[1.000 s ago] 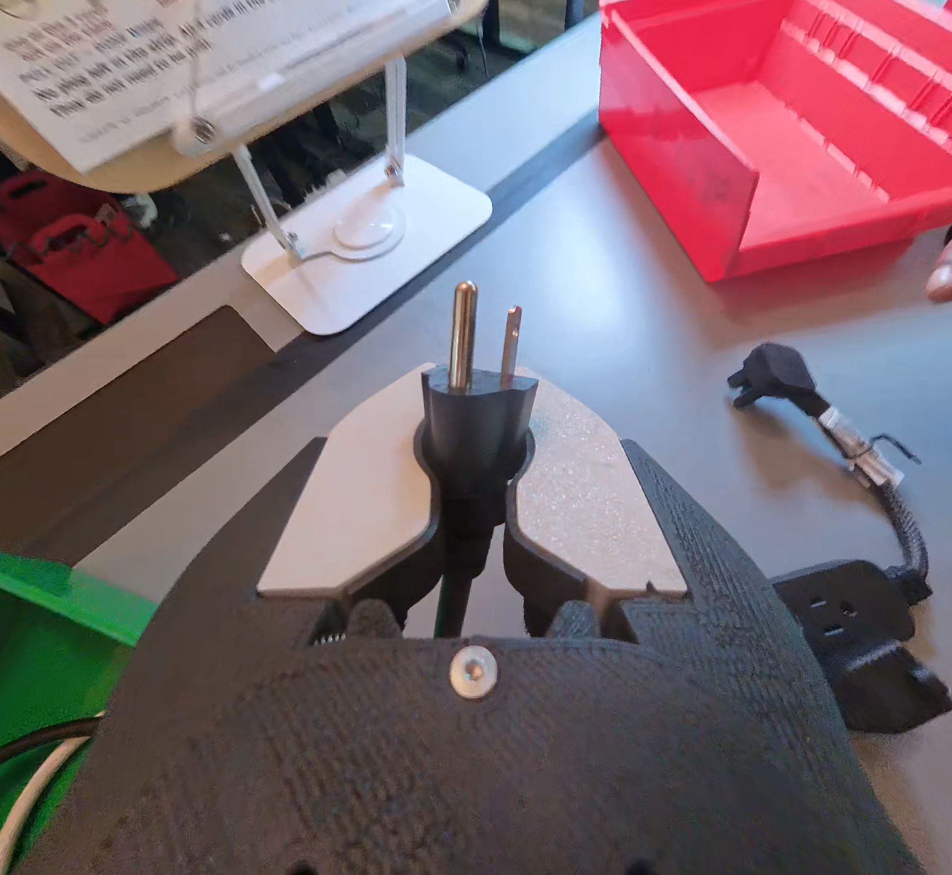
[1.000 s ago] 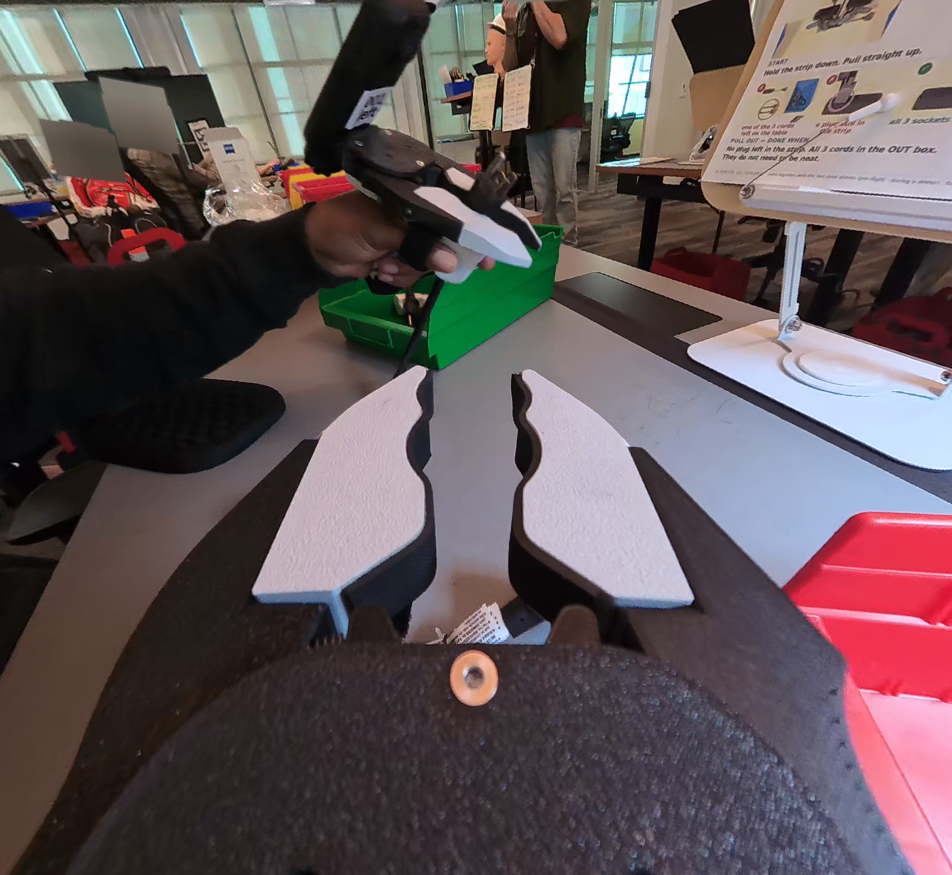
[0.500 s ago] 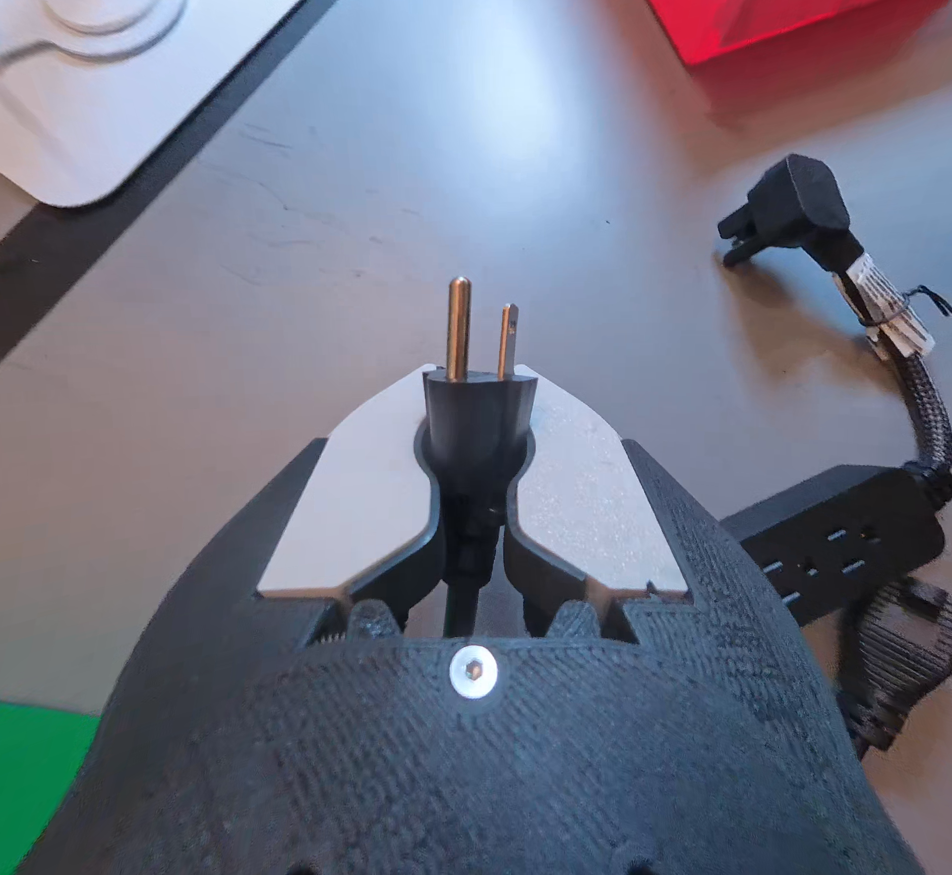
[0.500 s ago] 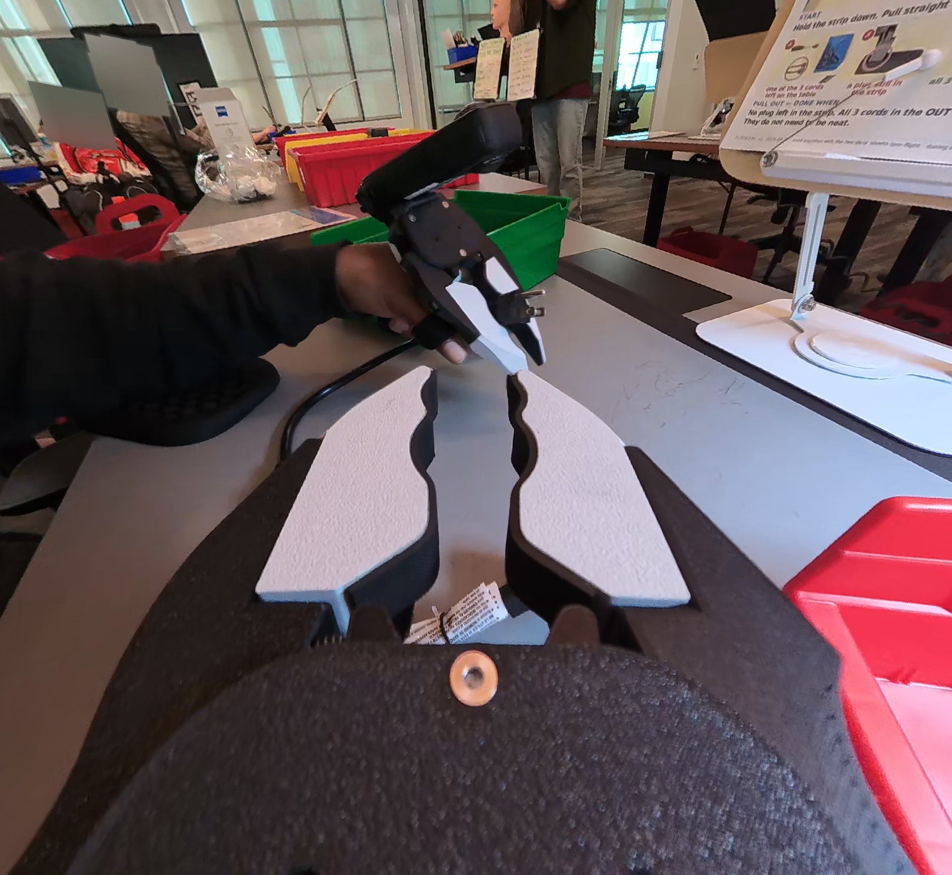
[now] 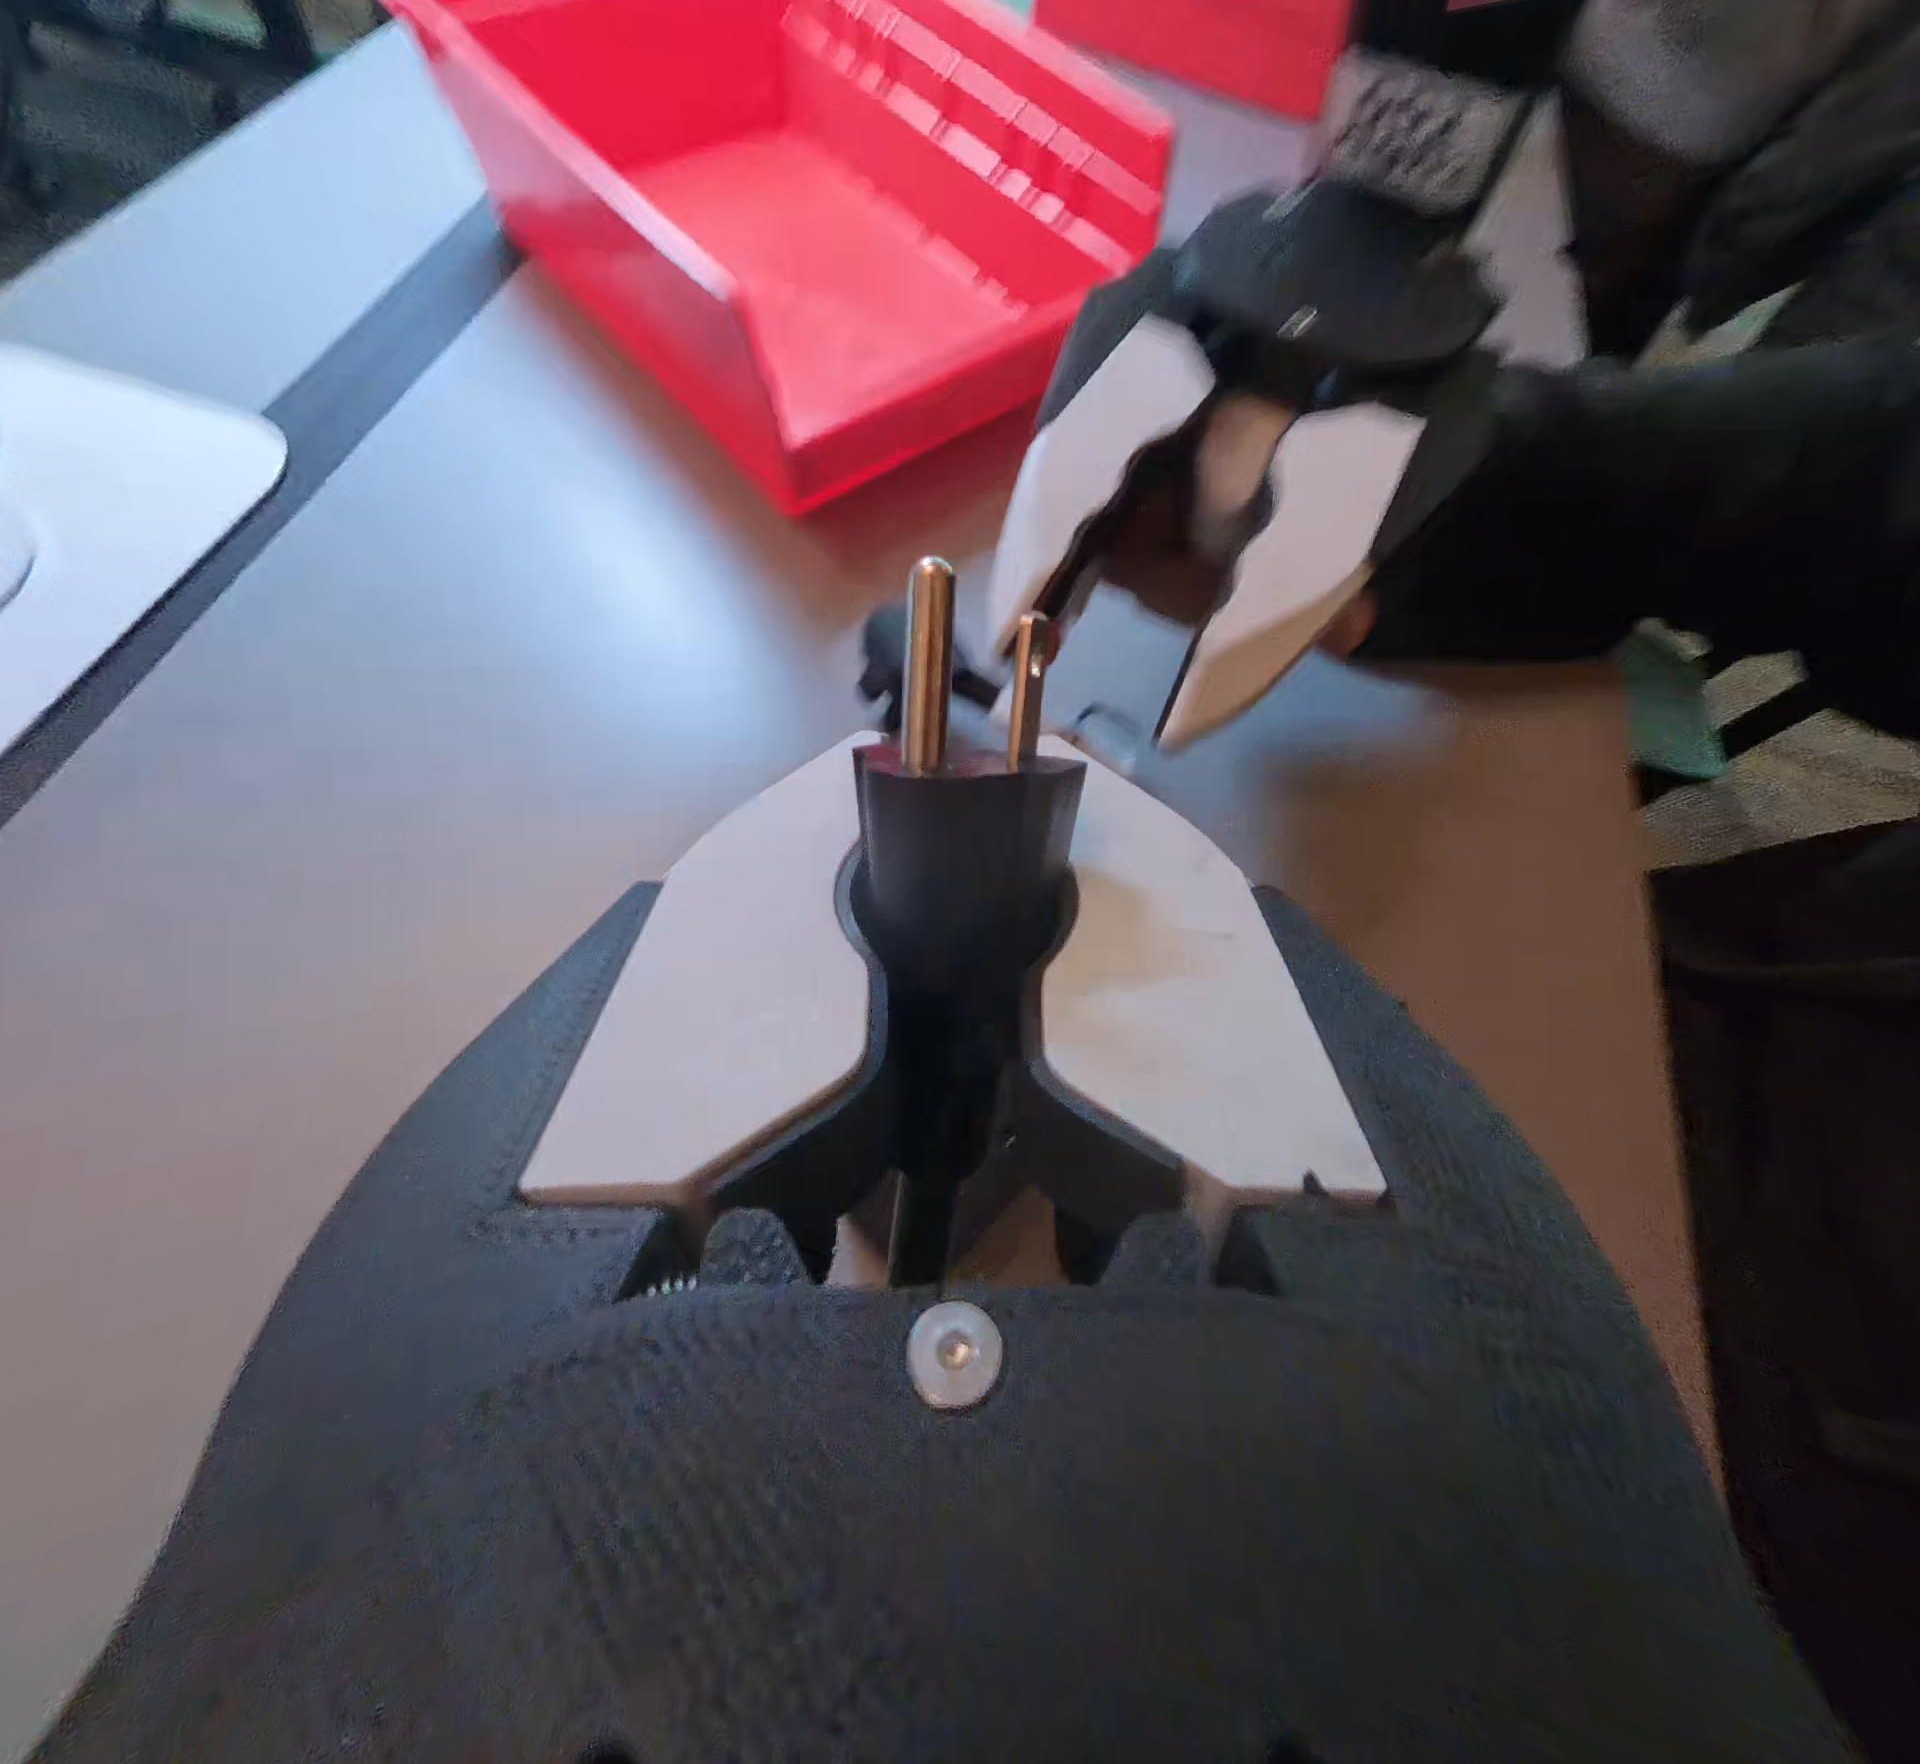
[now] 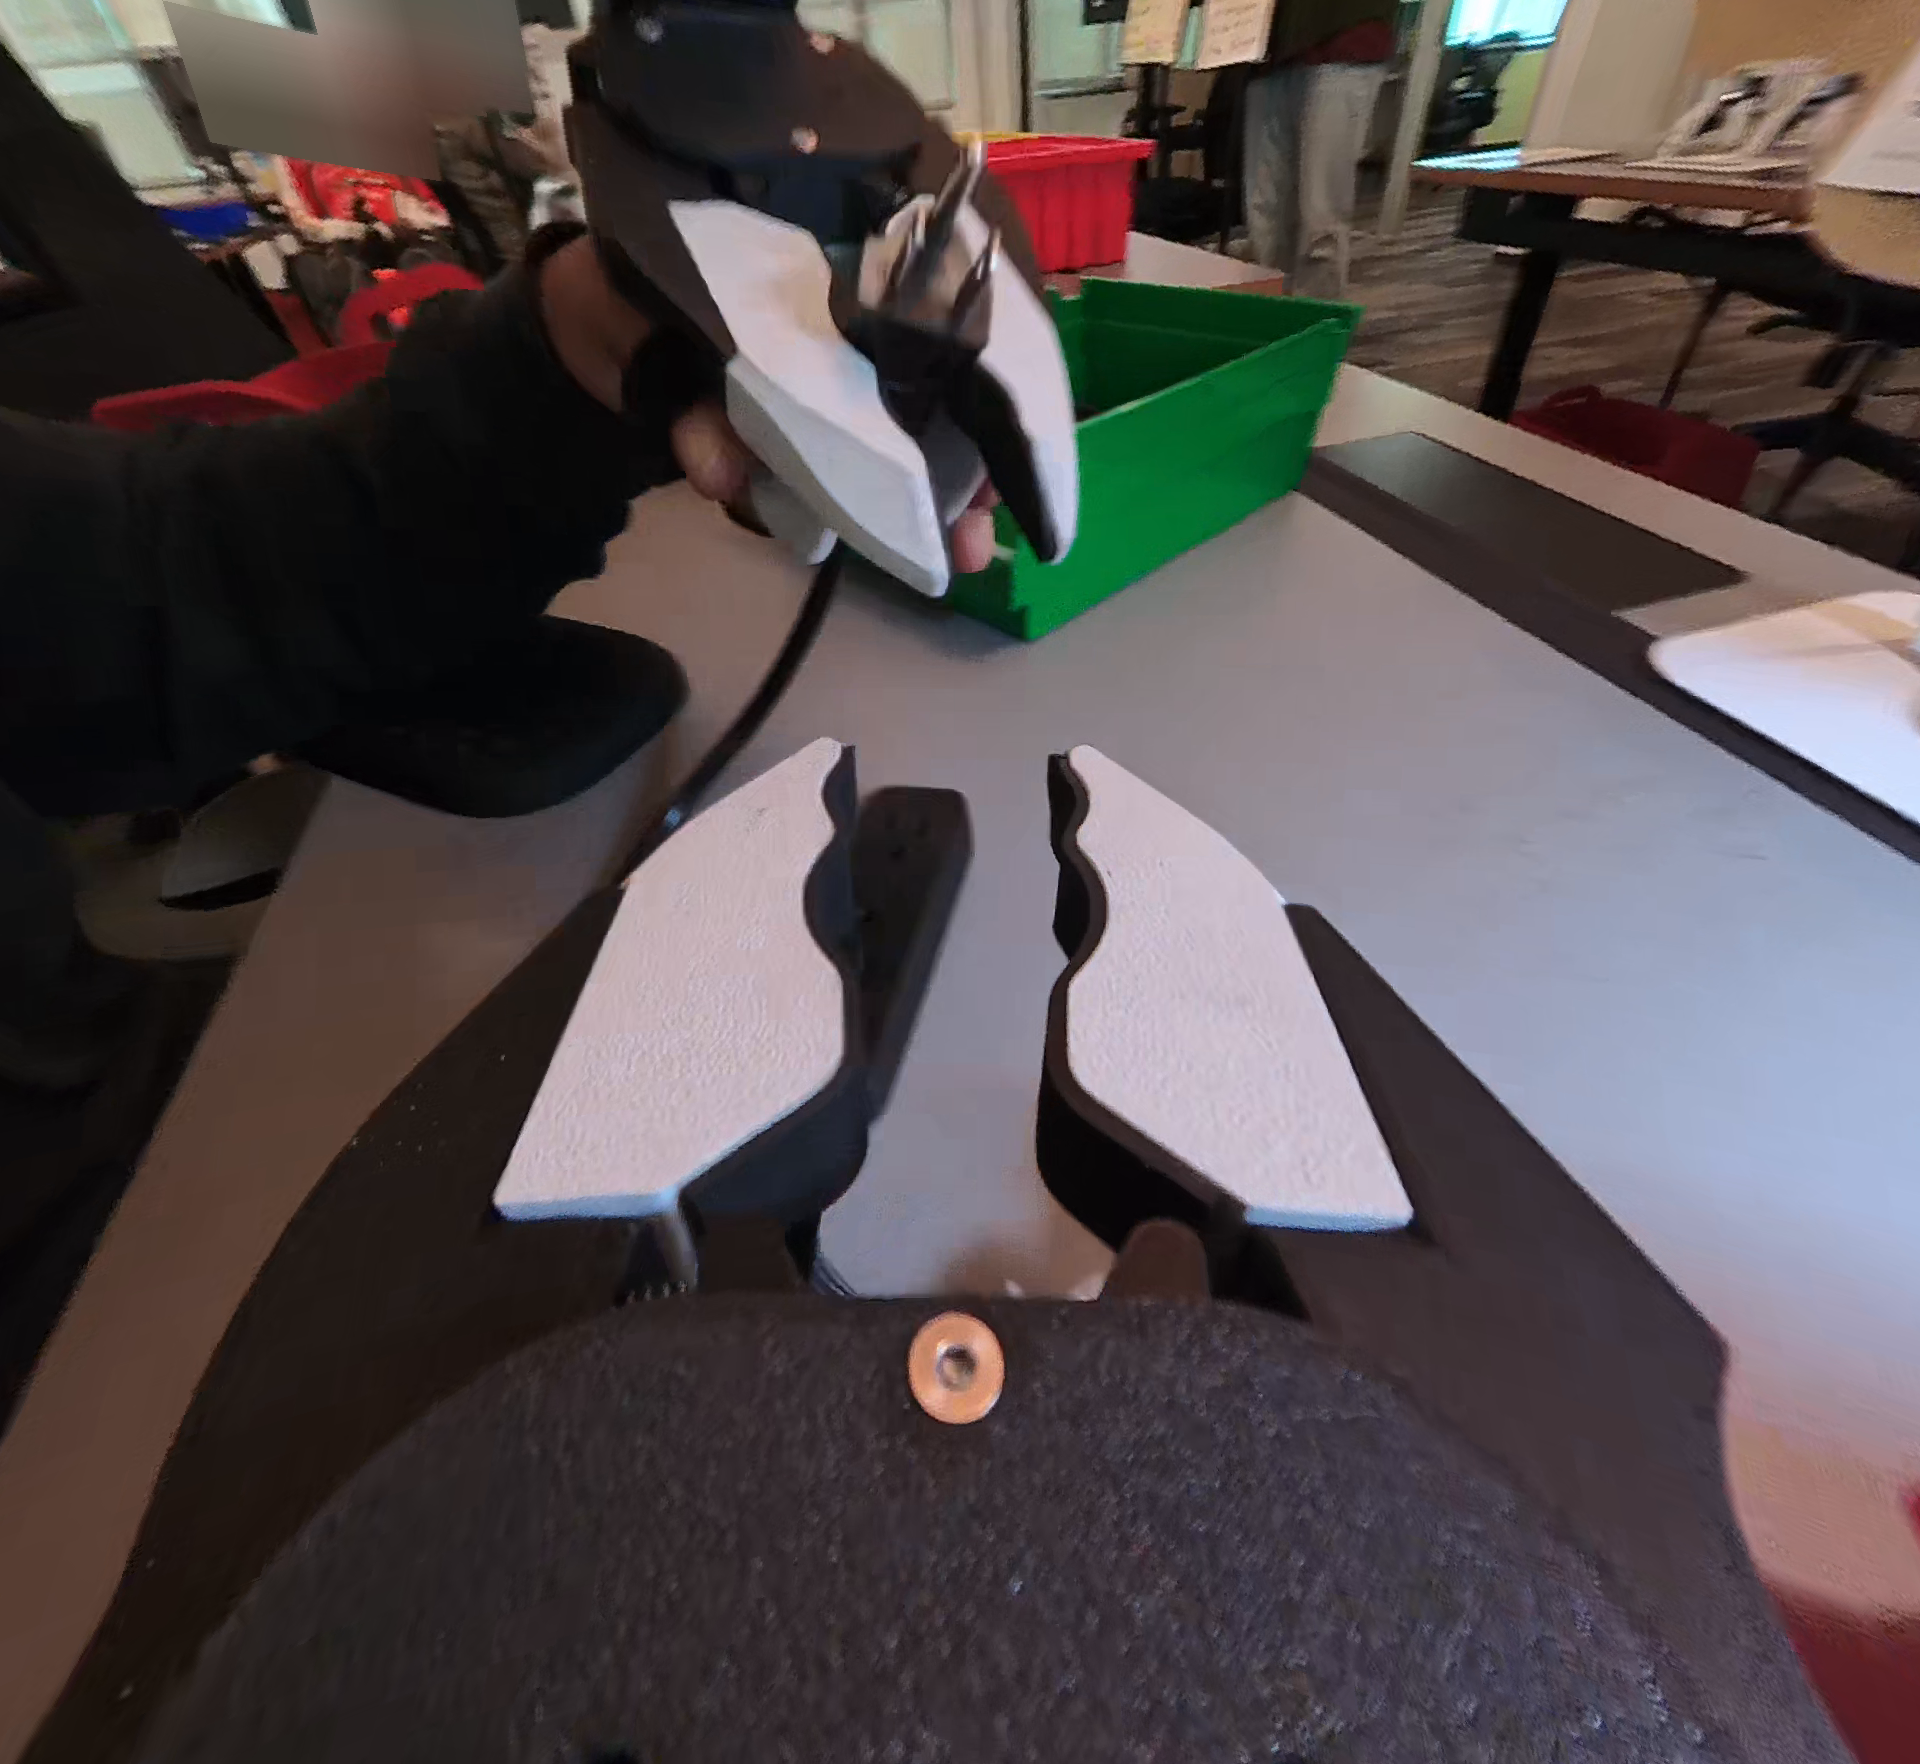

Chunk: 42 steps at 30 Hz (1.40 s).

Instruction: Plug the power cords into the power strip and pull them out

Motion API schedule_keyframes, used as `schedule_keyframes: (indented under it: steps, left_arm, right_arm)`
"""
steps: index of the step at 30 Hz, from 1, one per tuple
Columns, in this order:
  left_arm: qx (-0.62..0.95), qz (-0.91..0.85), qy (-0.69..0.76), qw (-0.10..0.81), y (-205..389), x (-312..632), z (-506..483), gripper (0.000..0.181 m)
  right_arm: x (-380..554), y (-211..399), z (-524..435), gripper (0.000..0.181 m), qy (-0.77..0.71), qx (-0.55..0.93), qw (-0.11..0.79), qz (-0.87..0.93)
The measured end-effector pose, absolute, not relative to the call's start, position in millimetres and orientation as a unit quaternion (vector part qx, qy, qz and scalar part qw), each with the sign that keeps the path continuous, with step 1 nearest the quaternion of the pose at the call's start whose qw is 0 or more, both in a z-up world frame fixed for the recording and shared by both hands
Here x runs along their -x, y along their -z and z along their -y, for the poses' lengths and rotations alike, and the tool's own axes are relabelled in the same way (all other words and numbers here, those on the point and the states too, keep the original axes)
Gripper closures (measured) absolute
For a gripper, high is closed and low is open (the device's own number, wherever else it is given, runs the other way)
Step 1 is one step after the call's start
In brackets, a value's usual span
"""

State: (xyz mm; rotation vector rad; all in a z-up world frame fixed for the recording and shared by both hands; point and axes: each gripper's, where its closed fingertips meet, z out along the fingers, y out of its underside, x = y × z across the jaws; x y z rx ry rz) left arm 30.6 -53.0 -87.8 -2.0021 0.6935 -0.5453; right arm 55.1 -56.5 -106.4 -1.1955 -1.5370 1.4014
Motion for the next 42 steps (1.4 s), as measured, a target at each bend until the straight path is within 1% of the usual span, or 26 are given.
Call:
schedule_keyframes:
  steps: [5,7,8,10,12,13,15,21,24,28,30,34,39,40,42]
  left_arm:
    - [0.732,-0.326,0.282,0.528,25.8,-94.3,77.6,0.158]
    - [0.711,-0.327,0.292,0.55,9.7,-108.2,83.6,0.158]
    - [0.702,-0.325,0.298,0.56,3.0,-112.5,86.3,0.158]
    - [0.687,-0.312,0.3,0.584,-7.4,-111.0,89.0,0.158]
    - [0.678,-0.292,0.312,0.598,-15.2,-102.7,91.5,0.159]
    - [0.674,-0.283,0.32,0.602,-17.8,-98.1,92.6,0.159]
    - [0.669,-0.273,0.323,0.612,-19.2,-89.2,93.2,0.159]
    - [0.658,-0.274,0.346,0.611,-9.7,-81.5,100.3,0.159]
    - [0.665,-0.27,0.345,0.605,7.5,-79.4,101.0,0.157]
    - [0.674,-0.26,0.37,0.584,29.8,-83.5,98.1,0.157]
    - [0.676,-0.243,0.38,0.583,38.5,-81.5,93.9,0.156]
    - [0.683,-0.199,0.407,0.573,56.6,-74.5,83.5,0.157]
    - [0.703,-0.194,0.419,0.542,83.2,-68.2,77.6,0.153]
    - [0.715,-0.201,0.41,0.53,90.3,-65.9,77.9,0.155]
    - [0.733,-0.214,0.379,0.522,99.6,-59.0,77.9,0.152]
  right_arm:
    - [-29.2,99.9,115.1,0.123,-0.561,0.41,0.312,0.648]
    - [-21.6,96.4,143.1,0.12,-0.58,0.378,0.28,0.665]
    - [-18.1,93.4,154.2,0.124,-0.592,0.367,0.27,0.665]
    - [-16.8,82.3,167.1,0.154,-0.616,0.339,0.268,0.659]
    - [-16.6,82.1,164.8,0.176,-0.606,0.342,0.27,0.666]
    - [-18.5,82.0,161.5,0.179,-0.606,0.338,0.274,0.666]
    - [-23.4,82.5,154.9,0.179,-0.617,0.343,0.262,0.658]
    - [-47.5,88.4,138.6,0.18,-0.596,0.336,0.237,0.69]
    - [-62.3,97.6,127.7,0.179,-0.571,0.336,0.203,0.721]
    - [-77.3,119.3,129.4,0.179,-0.551,0.339,0.122,0.753]
    - [-80.7,125.5,125.6,0.179,-0.55,0.346,0.101,0.754]
    - [-77.1,141.7,116.3,0.179,-0.543,0.363,0.112,0.749]
    - [-77.2,163.6,100.7,0.179,-0.487,0.405,0.107,0.766]
    - [-76.3,168.1,94.1,0.179,-0.465,0.424,0.113,0.769]
    - [-76.1,172.2,86.8,0.179,-0.443,0.461,0.106,0.762]
